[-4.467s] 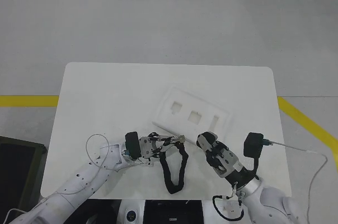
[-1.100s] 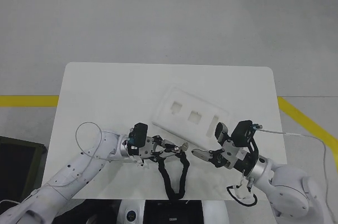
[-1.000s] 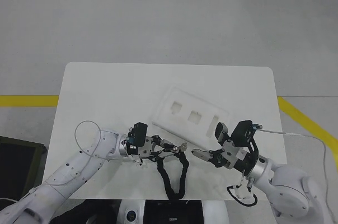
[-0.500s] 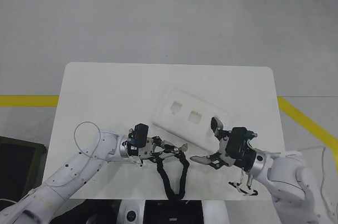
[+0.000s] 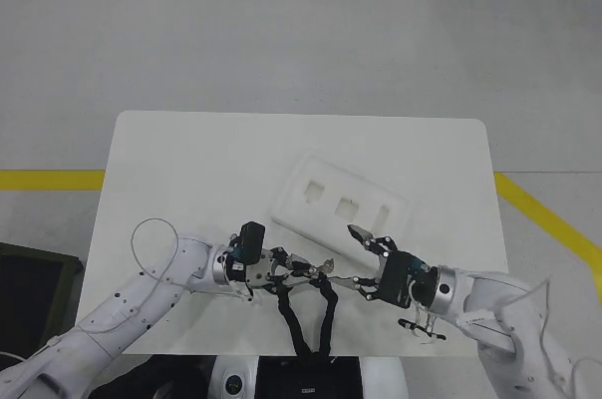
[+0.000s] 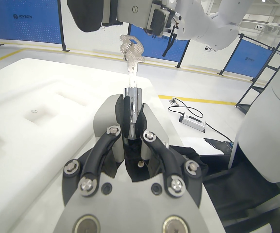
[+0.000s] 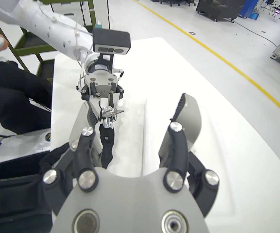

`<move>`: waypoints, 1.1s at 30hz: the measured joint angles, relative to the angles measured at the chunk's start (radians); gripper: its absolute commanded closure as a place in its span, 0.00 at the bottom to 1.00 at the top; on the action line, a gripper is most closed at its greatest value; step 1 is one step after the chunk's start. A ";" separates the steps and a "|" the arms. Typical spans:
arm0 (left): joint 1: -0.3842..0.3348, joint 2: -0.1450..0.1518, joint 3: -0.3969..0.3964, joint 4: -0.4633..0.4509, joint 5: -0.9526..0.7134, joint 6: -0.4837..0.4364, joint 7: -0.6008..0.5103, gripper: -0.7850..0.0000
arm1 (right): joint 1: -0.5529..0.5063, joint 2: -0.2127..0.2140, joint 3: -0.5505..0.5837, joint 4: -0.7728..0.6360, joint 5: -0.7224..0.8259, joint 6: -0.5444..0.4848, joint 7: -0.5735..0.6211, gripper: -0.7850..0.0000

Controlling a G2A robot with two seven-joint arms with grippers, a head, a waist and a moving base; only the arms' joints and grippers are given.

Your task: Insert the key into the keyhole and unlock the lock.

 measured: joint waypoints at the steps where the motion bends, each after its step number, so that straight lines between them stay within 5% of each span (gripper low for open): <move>1: -0.006 0.003 0.007 0.000 -0.006 0.000 -0.002 1.00 | 0.002 0.001 -0.009 -0.002 -0.018 -0.006 0.005 0.12; 7: -0.026 0.018 0.029 -0.004 -0.028 0.000 -0.010 1.00 | 0.009 0.008 -0.013 -0.028 -0.054 -0.034 0.039 0.00; 12: -0.031 0.028 0.040 -0.011 -0.040 0.000 -0.014 1.00 | 0.006 0.015 -0.016 -0.076 -0.125 -0.036 0.091 0.00; 16: -0.034 0.033 0.049 -0.015 -0.048 0.000 -0.020 1.00 | 0.008 0.018 -0.035 -0.104 -0.208 -0.019 0.098 0.10; 23: -0.041 0.036 0.067 -0.018 -0.059 0.000 -0.026 1.00 | 0.016 0.022 -0.101 -0.132 -0.364 -0.010 0.068 0.49; 33: -0.049 0.039 0.075 -0.009 -0.068 0.000 -0.027 1.00 | 0.021 0.028 -0.144 -0.138 -0.485 0.007 0.053 0.56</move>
